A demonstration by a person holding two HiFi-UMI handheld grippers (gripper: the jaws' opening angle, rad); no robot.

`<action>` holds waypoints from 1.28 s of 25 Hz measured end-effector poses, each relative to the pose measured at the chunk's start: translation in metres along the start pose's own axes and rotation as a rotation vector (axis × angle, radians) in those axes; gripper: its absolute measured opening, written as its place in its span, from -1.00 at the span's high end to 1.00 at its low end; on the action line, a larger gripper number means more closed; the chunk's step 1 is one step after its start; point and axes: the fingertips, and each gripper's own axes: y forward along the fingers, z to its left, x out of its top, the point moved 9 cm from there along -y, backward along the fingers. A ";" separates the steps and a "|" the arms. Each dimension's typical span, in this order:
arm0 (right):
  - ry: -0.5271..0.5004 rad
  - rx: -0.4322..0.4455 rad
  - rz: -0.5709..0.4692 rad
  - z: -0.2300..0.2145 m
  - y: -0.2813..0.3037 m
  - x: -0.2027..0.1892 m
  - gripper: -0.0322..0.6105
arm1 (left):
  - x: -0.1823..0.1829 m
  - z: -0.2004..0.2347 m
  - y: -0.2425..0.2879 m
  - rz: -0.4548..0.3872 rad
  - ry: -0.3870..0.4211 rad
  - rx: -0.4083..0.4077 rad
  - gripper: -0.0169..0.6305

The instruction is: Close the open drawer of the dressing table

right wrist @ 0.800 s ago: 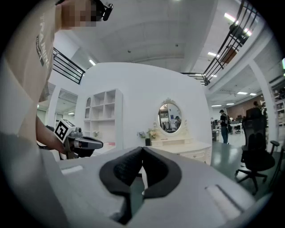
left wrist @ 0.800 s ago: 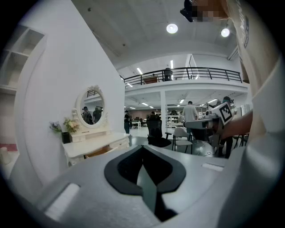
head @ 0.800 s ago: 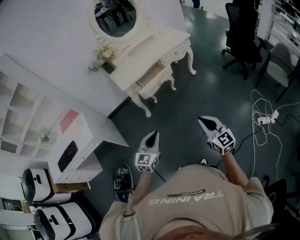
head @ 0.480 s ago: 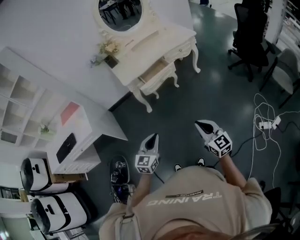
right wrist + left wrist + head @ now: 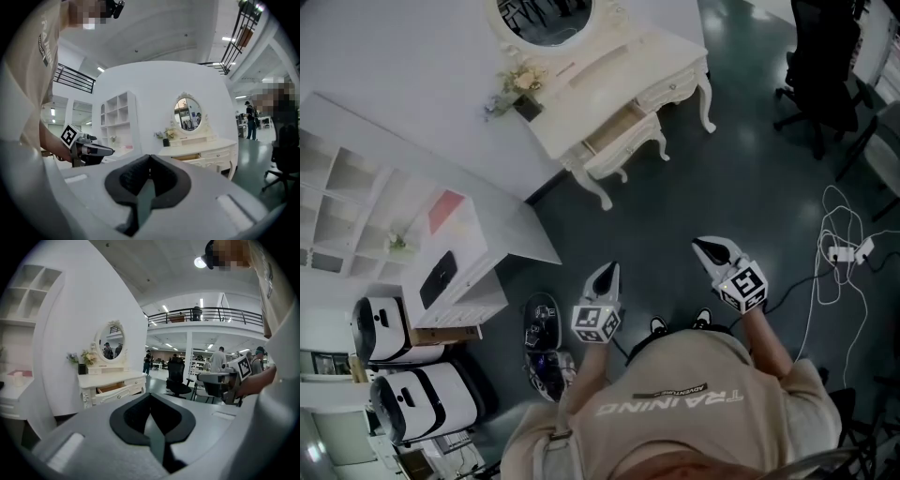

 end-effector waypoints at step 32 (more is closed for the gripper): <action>-0.005 -0.057 0.221 -0.111 0.255 0.024 0.89 | 0.019 0.204 0.248 0.037 -0.058 -0.182 0.92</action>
